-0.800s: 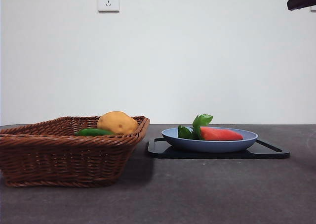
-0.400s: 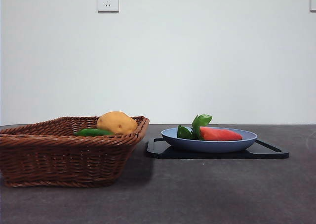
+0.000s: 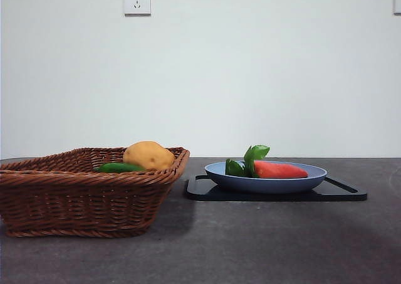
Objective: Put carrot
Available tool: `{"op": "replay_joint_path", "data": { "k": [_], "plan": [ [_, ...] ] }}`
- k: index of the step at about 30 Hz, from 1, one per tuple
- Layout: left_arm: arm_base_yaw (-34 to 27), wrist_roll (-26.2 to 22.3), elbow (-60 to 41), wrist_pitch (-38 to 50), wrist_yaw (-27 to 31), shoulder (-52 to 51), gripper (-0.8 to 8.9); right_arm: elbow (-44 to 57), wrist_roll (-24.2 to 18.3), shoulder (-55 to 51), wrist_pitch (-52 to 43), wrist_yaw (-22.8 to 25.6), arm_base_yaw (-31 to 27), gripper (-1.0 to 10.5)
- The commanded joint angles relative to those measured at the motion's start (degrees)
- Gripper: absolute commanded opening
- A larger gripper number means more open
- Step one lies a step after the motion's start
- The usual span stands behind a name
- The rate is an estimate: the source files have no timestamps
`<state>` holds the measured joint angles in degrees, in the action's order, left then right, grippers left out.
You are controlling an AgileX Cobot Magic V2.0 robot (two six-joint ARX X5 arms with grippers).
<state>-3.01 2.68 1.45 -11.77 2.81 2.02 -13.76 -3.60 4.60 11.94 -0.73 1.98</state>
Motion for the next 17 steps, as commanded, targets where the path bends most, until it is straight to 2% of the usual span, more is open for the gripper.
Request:
{"op": "replay_joint_path", "data": {
  "k": [1,8,17],
  "plan": [
    [-0.2,0.5,-0.3,0.2,0.0,-0.2,0.08,3.1,1.0,-1.2,-1.6,-1.0,-1.5,0.0],
    [-0.2,0.5,-0.3,0.2,-0.1,-0.2,0.08,9.9,4.3,-4.5,-1.6,-0.9,-2.1,0.0],
    [-0.2,0.5,-0.3,0.2,-0.1,-0.2,0.08,13.3,7.3,-4.6,-1.6,-0.8,-2.3,0.0]
  ]
}}
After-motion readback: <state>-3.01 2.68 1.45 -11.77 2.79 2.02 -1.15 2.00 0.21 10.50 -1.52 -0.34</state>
